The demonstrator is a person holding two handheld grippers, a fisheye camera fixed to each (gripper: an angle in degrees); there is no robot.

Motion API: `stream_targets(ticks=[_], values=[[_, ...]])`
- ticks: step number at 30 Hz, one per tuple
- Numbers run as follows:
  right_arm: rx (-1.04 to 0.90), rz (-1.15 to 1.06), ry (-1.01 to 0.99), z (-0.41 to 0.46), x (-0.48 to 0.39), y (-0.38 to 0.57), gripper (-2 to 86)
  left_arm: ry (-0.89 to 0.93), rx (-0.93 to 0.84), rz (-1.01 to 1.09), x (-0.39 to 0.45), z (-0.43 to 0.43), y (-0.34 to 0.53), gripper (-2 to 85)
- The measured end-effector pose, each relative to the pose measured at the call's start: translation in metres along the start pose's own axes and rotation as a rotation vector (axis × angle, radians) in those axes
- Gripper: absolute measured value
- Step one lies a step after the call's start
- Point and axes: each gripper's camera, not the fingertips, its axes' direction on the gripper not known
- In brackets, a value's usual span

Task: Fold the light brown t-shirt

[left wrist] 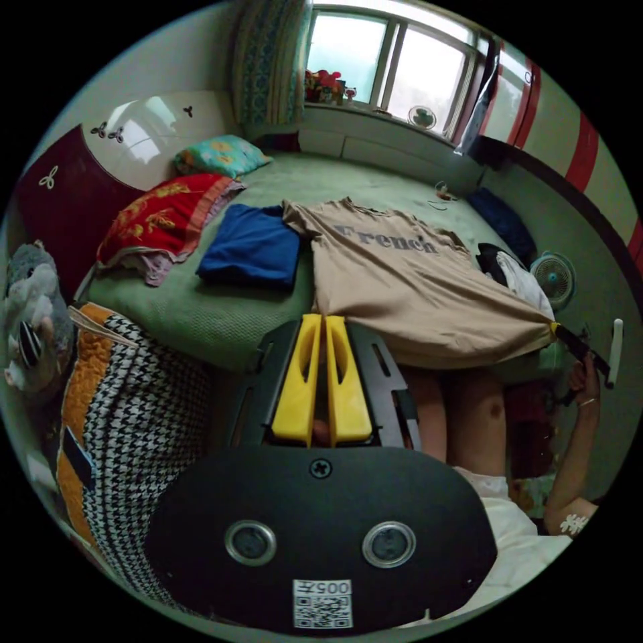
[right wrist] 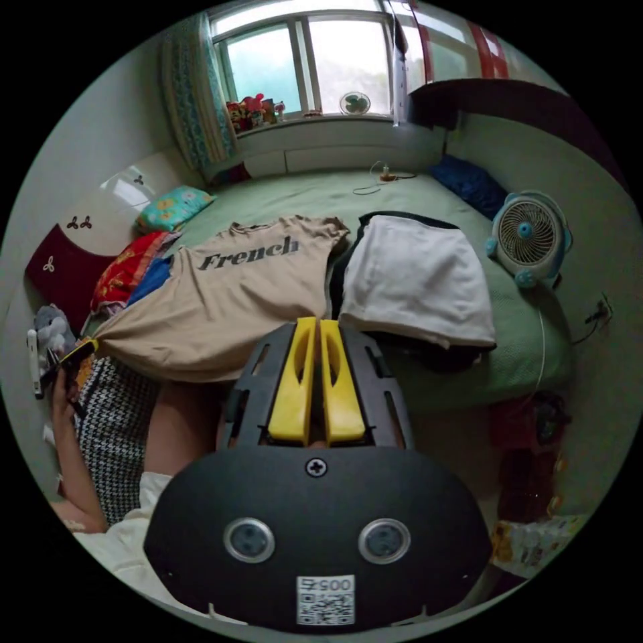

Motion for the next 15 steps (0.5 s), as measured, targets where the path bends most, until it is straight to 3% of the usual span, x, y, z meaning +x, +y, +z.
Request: stream_targets(ticks=[15], values=[[-0.239,-0.009,0.129,0.021,-0.042,-0.010,-1.7,0.135,-0.207,-0.013,-0.034,0.011,-0.008,0.4]])
